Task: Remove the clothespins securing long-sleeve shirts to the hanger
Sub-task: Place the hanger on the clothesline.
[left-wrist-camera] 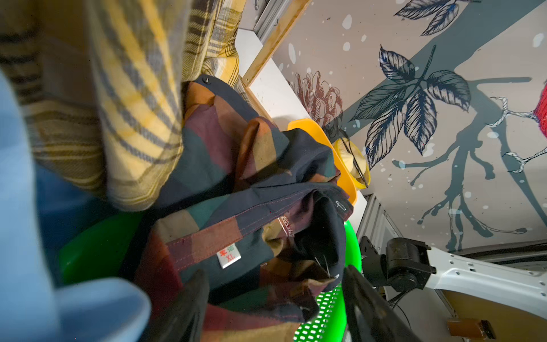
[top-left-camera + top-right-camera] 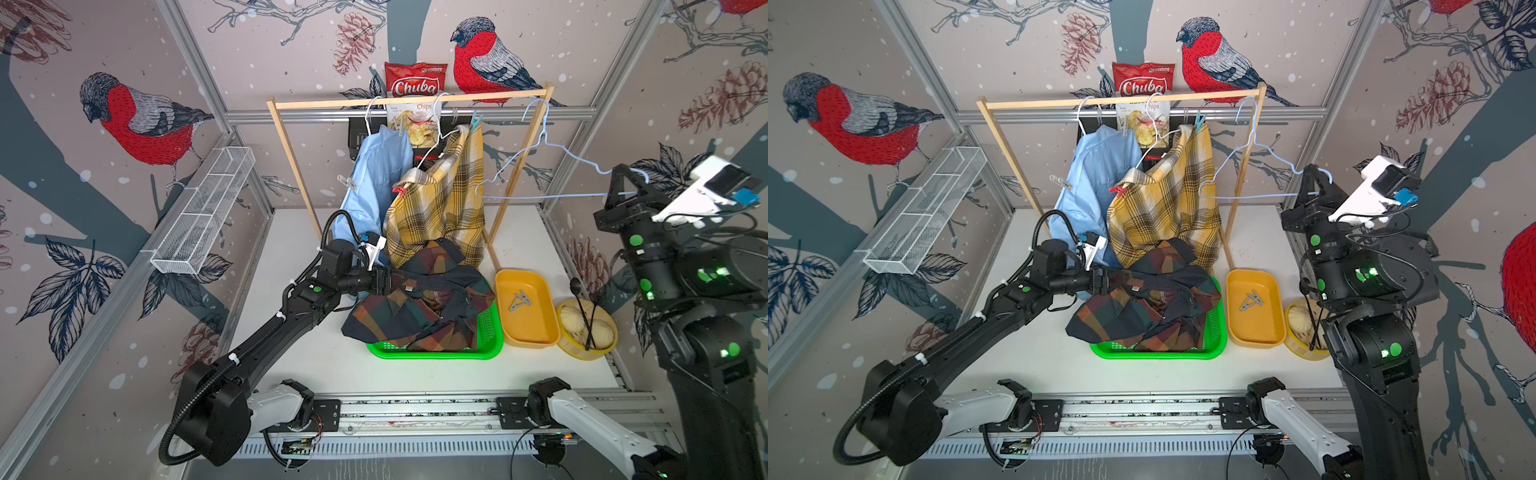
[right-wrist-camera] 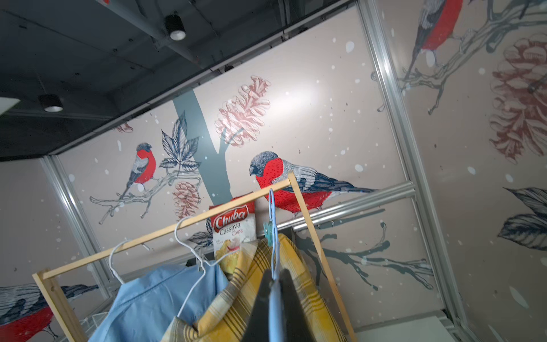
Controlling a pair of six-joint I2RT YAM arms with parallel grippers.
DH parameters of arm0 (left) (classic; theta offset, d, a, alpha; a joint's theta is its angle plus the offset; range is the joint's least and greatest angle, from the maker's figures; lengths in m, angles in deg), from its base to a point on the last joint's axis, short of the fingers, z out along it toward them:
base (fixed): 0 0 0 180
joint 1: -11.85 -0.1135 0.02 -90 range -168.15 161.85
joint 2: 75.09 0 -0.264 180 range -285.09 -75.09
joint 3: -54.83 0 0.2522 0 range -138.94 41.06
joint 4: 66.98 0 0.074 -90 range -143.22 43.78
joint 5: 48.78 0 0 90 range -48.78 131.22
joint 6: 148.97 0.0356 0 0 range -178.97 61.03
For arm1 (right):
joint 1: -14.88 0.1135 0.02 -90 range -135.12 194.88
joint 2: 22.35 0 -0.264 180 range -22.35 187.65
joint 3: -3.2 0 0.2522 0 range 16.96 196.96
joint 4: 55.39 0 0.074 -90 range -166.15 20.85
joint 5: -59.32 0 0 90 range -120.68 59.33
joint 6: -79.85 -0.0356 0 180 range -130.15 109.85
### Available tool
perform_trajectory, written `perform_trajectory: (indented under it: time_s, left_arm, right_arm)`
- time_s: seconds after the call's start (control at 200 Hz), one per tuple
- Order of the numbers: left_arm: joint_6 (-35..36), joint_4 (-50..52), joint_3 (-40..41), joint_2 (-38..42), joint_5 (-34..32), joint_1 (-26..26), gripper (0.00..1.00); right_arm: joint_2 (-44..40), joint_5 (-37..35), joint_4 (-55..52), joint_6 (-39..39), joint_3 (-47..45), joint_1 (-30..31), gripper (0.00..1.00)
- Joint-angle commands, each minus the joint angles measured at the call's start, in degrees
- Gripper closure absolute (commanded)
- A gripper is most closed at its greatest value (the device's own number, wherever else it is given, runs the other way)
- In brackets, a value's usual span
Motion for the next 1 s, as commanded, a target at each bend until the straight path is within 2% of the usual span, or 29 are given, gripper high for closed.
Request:
perform_trajectory:
  time_s: [0.0, 0.165, 0.33, 0.65, 0.916, 0.956, 0.996]
  left_arm:
    - [2.1, -0.7, -0.2, -0.3, 1.1, 0.1, 0.3]
    - [1.5, -1.2, 0.2, -0.9, 1.8, 0.1, 0.3]
    - [1.3, -1.4, 0.3, -1.1, 2.3, 0.1, 0.3]
    - [1.1, -1.8, 0.4, -1.6, 2.9, 0.2, 0.31]
    - [1.2, -1.6, 0.4, -1.4, 2.5, 0.1, 0.32]
    - [1.2, -1.6, 0.4, -1.4, 2.3, 0.1, 0.32]
    - [1.2, -1.6, 0.5, -1.3, 2.2, 0.2, 0.32]
  right_arm:
    - [1.6, 2.9, 6.4, 2.6, 3.1, -0.1, 1.0]
    - [4.4, 4.3, 7.9, 3.3, 6.0, 0.0, 1.0]
    - [7.8, 1.9, 8.9, 5.4, 7.2, 0.0, 1.0]
    - [9.9, -4.8, 15.0, 9.6, 2.0, 0.0, 1.0]
    - [7.2, -4.4, 15.4, 8.0, -3.8, 0.0, 1.0]
    - [6.9, -3.8, 15.1, 7.6, -4.4, -0.1, 0.99]
    - [6.6, -3.4, 14.8, 7.0, -4.9, -0.1, 0.93]
